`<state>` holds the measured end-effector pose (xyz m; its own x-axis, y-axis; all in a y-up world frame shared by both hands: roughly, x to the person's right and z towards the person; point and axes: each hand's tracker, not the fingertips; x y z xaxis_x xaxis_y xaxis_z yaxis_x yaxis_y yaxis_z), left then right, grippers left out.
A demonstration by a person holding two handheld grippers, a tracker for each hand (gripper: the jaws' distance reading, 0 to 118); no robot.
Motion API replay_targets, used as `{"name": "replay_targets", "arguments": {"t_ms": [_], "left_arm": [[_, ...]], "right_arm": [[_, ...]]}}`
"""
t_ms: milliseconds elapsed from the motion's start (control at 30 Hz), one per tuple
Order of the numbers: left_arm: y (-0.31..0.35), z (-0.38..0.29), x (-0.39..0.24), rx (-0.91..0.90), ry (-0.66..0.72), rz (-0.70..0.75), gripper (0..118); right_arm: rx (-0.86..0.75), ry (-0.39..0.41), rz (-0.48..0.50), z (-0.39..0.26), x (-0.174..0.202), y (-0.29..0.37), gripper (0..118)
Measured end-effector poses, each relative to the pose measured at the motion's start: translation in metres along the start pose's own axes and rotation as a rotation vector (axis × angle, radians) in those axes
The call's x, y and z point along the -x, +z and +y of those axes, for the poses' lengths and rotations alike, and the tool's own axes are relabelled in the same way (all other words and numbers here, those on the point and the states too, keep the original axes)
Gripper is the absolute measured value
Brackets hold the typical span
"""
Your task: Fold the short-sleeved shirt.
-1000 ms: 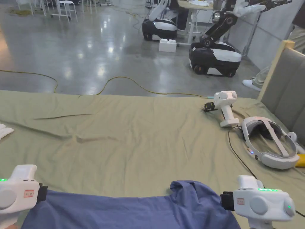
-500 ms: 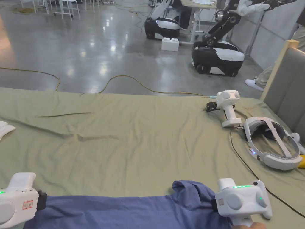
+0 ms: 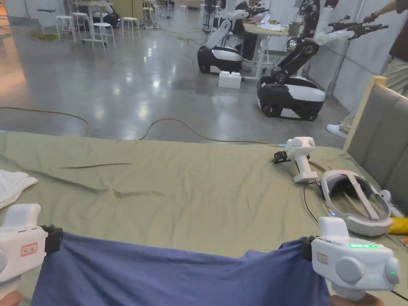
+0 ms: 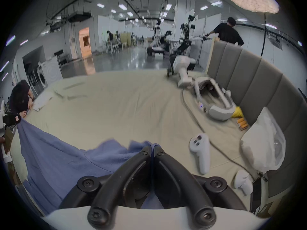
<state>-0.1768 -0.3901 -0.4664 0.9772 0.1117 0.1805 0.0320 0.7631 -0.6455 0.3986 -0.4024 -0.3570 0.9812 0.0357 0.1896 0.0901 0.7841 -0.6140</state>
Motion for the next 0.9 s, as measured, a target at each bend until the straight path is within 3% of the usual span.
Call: {"name": "replay_targets", "arguments": {"t_ms": [367,900], "left_arm": [[0.119,0.067,-0.001,-0.199,0.026,-0.009,6],[0.158,0.237,-0.002,-0.359,-0.004,0.076,6]], "right_arm": [[-0.283,-0.005,0.028,0.079,-0.004,0.125,2],[-0.467,0.05,-0.01,0.257,0.019,0.169,2]]}}
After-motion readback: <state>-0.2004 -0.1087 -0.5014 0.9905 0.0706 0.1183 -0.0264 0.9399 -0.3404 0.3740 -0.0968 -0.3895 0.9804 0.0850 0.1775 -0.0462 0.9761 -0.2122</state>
